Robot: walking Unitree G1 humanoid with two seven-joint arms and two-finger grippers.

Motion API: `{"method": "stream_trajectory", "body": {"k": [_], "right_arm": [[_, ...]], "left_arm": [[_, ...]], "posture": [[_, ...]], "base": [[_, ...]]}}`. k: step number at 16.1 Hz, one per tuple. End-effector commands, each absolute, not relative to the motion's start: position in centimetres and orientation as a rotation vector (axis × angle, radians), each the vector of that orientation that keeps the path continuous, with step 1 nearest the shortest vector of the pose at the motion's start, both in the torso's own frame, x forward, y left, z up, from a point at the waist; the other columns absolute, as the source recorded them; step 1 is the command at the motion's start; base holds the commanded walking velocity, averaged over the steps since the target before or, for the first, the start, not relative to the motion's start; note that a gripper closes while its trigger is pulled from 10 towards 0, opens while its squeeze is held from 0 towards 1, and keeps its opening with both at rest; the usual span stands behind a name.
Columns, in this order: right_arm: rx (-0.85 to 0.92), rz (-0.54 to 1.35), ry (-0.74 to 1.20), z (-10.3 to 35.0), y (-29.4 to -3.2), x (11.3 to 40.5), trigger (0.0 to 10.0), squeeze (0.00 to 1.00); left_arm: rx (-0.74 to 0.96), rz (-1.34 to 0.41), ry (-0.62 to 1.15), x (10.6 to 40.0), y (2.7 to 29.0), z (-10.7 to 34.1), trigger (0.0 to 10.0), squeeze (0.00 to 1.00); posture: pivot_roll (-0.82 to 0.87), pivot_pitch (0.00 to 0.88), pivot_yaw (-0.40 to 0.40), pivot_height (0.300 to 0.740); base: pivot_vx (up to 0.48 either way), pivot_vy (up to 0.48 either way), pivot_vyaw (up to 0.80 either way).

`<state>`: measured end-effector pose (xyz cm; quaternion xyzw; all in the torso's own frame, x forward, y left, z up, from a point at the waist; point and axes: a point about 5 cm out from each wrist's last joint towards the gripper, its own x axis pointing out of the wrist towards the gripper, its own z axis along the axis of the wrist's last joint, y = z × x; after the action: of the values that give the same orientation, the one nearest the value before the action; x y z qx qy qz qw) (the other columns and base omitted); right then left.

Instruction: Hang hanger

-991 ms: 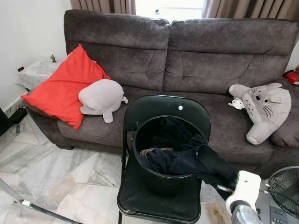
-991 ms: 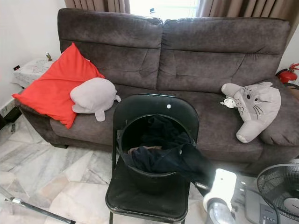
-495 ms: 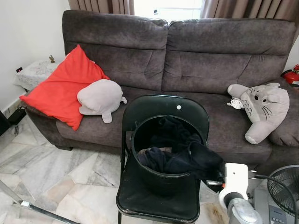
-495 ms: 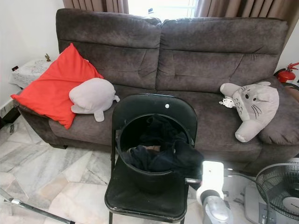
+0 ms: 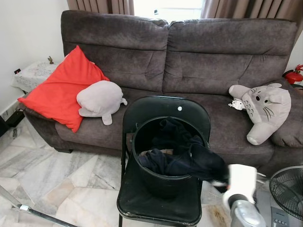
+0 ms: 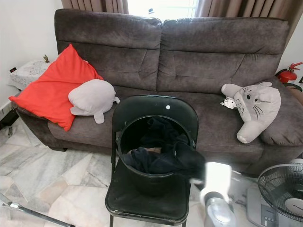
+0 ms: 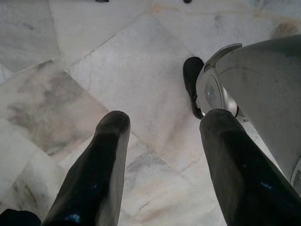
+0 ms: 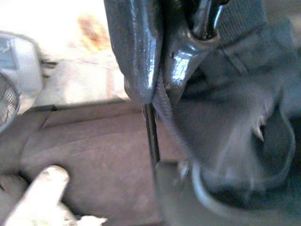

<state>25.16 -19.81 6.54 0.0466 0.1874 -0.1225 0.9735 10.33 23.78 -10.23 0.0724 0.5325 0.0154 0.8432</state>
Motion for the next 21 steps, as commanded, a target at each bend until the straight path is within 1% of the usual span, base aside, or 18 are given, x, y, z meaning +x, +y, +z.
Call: {"method": "stream_trajectory", "body": {"k": [1,2,3,7,8,9,10,12,15,16,19,21], "right_arm": [[0.216,-0.298,0.297,7.7,-20.3,25.1,10.0,0.0],[0.276,-0.3,0.232,8.5,-20.2,25.3,10.0,0.0],[0.283,-0.295,0.195,8.9,-20.2,25.5,10.0,0.0],[0.131,-0.296,0.121,11.0,-20.2,27.7,10.0,0.0],[0.036,-0.301,0.059,12.8,-20.4,29.1,10.0,0.0],[-0.021,-0.291,0.037,13.7,-20.3,30.0,10.0,0.0],[-0.068,-0.232,-0.038,15.3,-19.4,31.3,10.0,0.0],[-0.115,-0.17,-0.066,16.4,-18.0,32.5,10.0,0.0],[-0.193,-0.114,-0.062,16.3,-16.6,32.8,10.0,0.0],[-0.209,-0.121,-0.039,15.8,-16.5,32.7,10.0,0.0],[-0.111,-0.196,0.165,12.0,-17.6,31.7,10.0,0.0],[-0.065,-0.196,0.233,10.6,-17.6,31.1,10.0,0.0]], "left_arm": [[0.171,0.021,1.134,10.2,24.0,-10.2,10.0,0.0],[0.173,0.02,1.134,10.2,24.0,-10.2,10.0,0.0],[0.174,0.019,1.135,10.2,24.0,-10.2,10.0,0.0],[0.169,0.023,1.131,10.3,23.9,-10.2,10.0,0.0],[0.169,0.023,1.131,10.3,23.9,-10.2,10.0,0.0],[0.169,0.022,1.131,10.3,23.9,-10.2,10.0,0.0],[0.17,0.021,1.131,10.3,23.9,-10.2,10.0,0.0],[0.165,0.024,1.128,10.4,23.9,-10.2,10.0,0.0],[0.162,0.024,1.126,10.4,23.9,-10.2,10.0,0.0],[0.162,0.023,1.127,10.4,23.9,-10.2,10.0,0.0],[0.166,0.017,1.13,10.4,23.9,-10.2,10.0,0.0],[0.166,0.016,1.13,10.4,23.9,-10.2,10.0,0.0]], "posture": [[0.01,0.0,0.026,0.74],[0.0,0.0,0.029,0.74],[0.0,0.0,0.029,0.74],[0.01,0.0,0.028,0.74],[0.0,0.0,0.032,0.74],[0.0,0.0,0.032,0.74],[0.0,0.0,0.033,0.74],[0.01,0.0,0.03,0.74],[0.01,0.0,0.032,0.74],[0.01,0.0,0.034,0.74],[0.0,0.0,0.039,0.74],[0.0,0.0,0.037,0.74]], "base": [[0.0,0.0,0.0],[0.0,0.0,0.0],[0.0,0.0,0.0],[0.0,0.0,0.0],[0.0,0.0,0.0],[0.0,0.0,0.0],[0.0,0.0,0.0],[0.0,0.0,0.0],[0.0,0.0,0.0],[0.0,0.0,0.0],[0.0,0.0,0.0],[0.0,0.0,0.0]]}}
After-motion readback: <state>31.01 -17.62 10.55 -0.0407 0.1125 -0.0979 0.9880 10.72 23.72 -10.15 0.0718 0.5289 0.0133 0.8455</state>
